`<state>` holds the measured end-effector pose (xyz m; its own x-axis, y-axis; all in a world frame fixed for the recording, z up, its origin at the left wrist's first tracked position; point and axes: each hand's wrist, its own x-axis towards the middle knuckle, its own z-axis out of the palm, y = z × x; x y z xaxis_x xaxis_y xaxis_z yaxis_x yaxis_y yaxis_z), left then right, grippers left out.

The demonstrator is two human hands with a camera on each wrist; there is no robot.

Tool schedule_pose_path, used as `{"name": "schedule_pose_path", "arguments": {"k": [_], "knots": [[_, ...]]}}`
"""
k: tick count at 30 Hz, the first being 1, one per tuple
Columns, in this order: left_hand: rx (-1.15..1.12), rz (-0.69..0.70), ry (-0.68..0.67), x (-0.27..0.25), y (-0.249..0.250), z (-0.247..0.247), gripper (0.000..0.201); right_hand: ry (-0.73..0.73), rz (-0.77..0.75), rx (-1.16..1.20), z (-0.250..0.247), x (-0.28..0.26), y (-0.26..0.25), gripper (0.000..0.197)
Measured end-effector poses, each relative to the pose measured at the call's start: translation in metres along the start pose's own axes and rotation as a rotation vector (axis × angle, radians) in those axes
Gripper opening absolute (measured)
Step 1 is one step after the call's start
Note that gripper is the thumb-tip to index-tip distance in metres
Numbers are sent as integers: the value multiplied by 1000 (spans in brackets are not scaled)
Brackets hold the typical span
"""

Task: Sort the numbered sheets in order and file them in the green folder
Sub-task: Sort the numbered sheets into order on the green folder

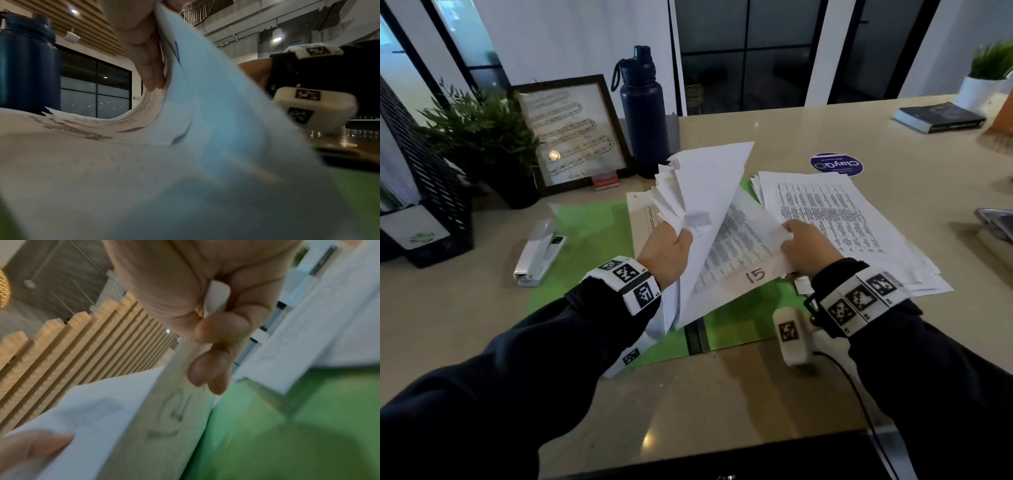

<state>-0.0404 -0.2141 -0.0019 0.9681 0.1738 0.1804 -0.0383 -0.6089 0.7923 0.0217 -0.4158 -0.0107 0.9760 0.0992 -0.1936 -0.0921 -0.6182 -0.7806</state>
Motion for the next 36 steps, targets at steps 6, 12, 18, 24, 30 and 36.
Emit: {"name": "schedule_pose_path", "arguments": {"k": [6,12,18,24,30,36], "knots": [[24,-4,61,6,-8,2,15,332,77,211,-66,11,26,47],[23,14,67,4,-4,2,27,507,237,151,-115,14,87,47],[30,-11,-89,-2,0,6,23,376,331,-97,-116,21,108,52],[47,5,-191,-7,5,4,19,474,17,-172,-93,-1,51,50],[176,-7,-270,-14,14,3,37,-215,-19,523,-16,-25,-19,26],[332,-33,-346,-12,12,3,34,-177,112,640,11,-12,-23,40]]}}
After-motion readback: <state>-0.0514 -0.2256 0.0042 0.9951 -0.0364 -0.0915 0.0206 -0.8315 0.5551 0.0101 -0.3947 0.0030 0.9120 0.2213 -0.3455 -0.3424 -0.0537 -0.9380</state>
